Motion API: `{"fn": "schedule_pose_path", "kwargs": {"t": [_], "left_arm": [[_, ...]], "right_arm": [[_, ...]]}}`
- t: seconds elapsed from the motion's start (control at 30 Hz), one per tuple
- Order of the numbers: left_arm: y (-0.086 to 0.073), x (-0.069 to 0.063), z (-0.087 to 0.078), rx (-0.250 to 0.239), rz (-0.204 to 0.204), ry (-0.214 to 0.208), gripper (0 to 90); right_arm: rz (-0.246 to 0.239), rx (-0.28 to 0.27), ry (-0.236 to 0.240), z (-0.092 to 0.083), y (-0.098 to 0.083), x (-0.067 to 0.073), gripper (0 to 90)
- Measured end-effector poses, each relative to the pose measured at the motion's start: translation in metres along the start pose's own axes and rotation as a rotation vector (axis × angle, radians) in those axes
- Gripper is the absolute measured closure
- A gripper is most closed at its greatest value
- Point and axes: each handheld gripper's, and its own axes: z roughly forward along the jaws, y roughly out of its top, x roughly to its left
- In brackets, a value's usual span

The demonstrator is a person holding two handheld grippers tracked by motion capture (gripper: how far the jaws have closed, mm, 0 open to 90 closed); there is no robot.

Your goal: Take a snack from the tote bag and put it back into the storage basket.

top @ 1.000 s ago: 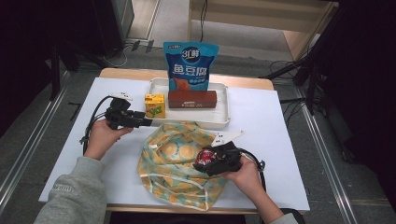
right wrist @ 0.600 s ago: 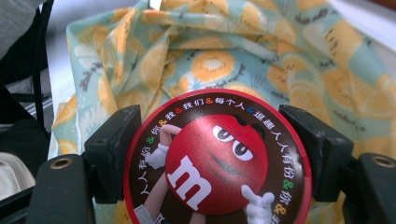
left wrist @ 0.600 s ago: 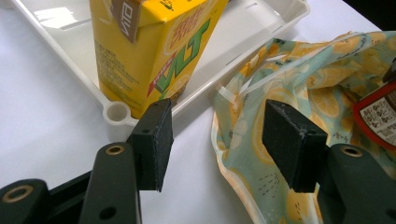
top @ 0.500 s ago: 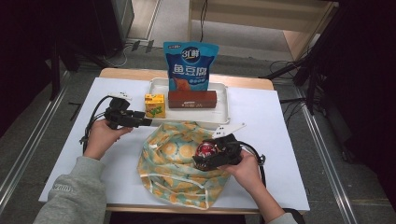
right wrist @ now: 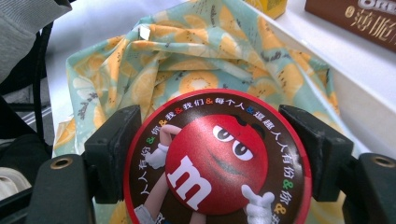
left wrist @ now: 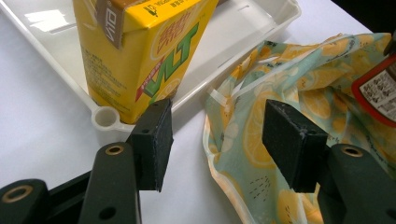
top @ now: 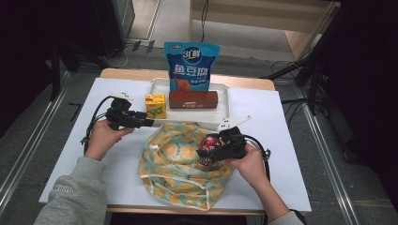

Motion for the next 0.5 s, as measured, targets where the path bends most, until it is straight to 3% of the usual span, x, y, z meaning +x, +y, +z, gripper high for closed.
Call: {"fn": "schedule_pose_path", "kwargs": {"t": [0.5], "left_arm": [[0.000,0.001,0.001,0.009,0.002,0.004,43.4]], "right_arm": [[0.021,-0.008,-0.019,-0.006,0.017,-0.012,25.1]]}}
